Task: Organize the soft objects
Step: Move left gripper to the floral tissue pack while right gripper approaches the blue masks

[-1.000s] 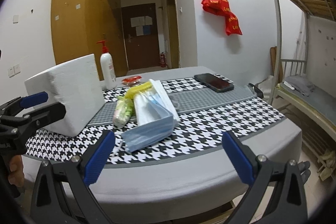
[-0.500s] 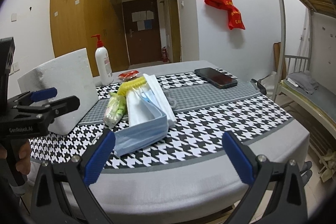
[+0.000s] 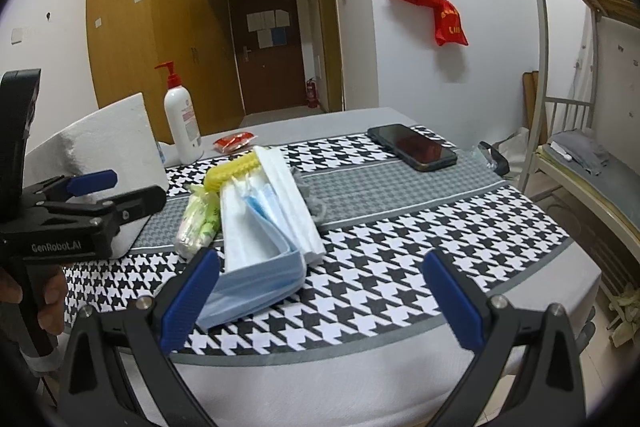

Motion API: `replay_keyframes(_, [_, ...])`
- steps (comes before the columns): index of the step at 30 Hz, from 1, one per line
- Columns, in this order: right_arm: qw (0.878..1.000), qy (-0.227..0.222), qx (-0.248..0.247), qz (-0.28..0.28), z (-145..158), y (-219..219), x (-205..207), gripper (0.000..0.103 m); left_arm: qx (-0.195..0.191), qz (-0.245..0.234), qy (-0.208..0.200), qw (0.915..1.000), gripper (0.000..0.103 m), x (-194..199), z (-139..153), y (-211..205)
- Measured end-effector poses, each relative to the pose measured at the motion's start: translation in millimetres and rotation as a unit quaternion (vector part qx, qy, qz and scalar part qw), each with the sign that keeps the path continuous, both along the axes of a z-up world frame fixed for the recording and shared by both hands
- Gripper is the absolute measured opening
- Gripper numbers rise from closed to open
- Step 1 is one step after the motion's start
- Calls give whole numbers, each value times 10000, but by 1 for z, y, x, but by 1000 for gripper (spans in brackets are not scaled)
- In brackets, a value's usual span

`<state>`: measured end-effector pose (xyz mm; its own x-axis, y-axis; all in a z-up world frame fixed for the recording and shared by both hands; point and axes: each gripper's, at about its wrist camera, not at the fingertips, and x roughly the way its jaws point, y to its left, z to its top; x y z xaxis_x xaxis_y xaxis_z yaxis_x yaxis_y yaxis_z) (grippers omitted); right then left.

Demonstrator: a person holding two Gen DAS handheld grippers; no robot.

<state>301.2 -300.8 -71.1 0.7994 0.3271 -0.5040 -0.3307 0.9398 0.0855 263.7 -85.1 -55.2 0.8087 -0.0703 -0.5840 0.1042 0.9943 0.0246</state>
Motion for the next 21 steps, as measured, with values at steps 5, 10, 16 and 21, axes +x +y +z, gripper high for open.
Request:
replay_keyframes(5, [9999, 65, -72, 26, -1, -4, 6, 103, 57, 167, 120, 9998, 102, 12, -5, -6])
replay_keyframes(10, [9998, 130, -90, 77, -2, -9, 11, 103, 111, 338, 216, 9991, 100, 24, -10, -11])
replay_keyframes(16, [9996, 187, -147, 160, -3, -7, 15, 103, 52, 356, 507, 9981, 81, 38, -22, -7])
replay_keyframes(21, [9991, 248, -251, 215, -4, -5, 21, 103, -24, 452, 713, 9964, 74, 45, -32, 4])
